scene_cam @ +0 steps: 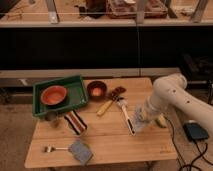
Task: Place towel in purple bowl
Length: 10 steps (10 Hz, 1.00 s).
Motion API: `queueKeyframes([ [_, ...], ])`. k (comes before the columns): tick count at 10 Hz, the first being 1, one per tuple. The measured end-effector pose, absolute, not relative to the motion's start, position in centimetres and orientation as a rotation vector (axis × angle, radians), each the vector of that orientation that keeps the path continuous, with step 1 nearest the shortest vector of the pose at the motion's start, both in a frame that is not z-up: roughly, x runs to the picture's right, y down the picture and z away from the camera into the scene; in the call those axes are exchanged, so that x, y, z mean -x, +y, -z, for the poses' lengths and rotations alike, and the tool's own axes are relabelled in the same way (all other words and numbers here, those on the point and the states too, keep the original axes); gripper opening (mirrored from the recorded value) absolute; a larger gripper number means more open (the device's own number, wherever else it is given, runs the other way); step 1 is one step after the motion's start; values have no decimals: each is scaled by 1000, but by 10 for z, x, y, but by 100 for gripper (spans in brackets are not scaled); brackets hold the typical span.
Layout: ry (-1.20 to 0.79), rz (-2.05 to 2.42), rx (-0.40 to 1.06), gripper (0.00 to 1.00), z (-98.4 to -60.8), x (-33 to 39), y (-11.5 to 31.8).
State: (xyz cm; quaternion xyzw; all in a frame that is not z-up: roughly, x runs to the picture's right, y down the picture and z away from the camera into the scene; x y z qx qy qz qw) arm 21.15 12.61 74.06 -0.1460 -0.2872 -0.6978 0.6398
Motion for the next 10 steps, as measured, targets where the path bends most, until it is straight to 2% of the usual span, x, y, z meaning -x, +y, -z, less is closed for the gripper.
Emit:
queueKeyframes([
  [1,-659,1615,306,0,-740,-204,113],
  [6,-659,1626,294,0,-739,-203,110],
  [10,-663,1686,79,0,-762,-153,78],
])
